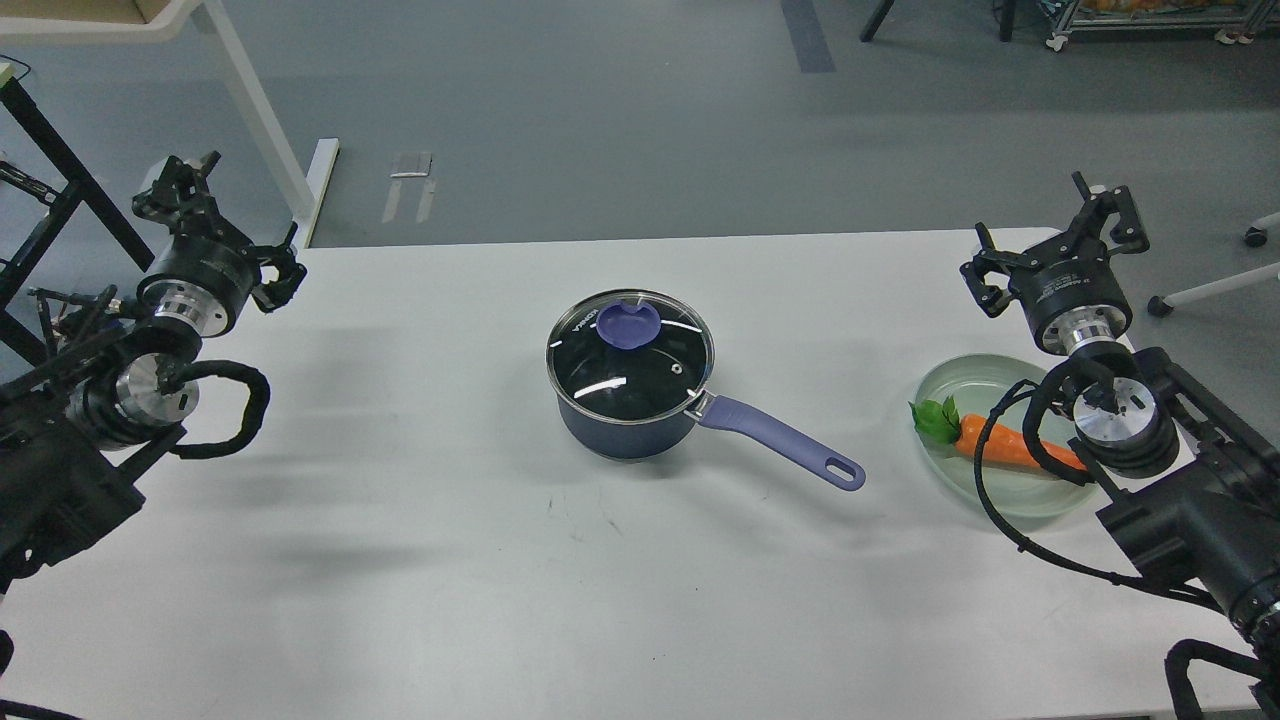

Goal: Open pot lid
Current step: 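Raise the right gripper up and away from the green plate, then reach the right gripper to the purple pot handle and grasp it, then reach the left gripper over the pot to the purple lid knob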

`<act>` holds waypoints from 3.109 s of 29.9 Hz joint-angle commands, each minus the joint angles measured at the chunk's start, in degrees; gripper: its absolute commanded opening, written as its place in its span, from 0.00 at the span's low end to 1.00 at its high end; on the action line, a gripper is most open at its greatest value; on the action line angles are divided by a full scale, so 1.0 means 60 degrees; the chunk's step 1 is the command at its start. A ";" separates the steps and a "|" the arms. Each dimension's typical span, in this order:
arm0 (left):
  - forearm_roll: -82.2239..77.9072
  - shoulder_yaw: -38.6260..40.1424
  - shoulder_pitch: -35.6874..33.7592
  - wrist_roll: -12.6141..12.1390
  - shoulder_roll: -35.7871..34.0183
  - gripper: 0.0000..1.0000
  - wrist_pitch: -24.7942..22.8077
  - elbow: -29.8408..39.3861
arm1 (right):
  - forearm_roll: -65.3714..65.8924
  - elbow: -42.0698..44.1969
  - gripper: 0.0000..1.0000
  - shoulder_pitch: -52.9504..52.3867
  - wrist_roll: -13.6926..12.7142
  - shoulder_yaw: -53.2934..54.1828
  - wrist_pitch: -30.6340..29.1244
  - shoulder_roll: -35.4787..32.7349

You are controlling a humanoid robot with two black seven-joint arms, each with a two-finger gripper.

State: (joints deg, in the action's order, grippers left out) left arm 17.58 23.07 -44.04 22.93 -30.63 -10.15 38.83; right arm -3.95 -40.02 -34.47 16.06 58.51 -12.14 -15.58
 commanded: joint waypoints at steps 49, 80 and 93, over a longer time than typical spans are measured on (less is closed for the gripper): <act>-0.0982 -0.0154 -0.0072 -0.0190 -0.0344 0.99 0.0124 0.1219 | 0.8433 -0.5748 0.97 -0.9136 0.0253 -1.5563 0.0617 -0.2678; -0.0982 -0.0154 -0.0013 -0.0131 -0.1106 0.99 0.0798 0.2171 | 1.1924 -0.6104 0.61 -0.9226 0.0253 -1.7266 0.1715 -0.1256; -0.1346 -0.0680 -0.0159 -0.0175 -0.1033 0.99 0.0681 0.2171 | 1.1953 -0.6104 0.25 -0.9241 0.0253 -1.7266 0.1701 -0.1242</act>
State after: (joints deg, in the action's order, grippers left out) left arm 11.33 20.14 -44.63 21.90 -37.04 -5.58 51.87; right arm 67.75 -76.64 -89.91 17.58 -45.09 -1.93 -23.05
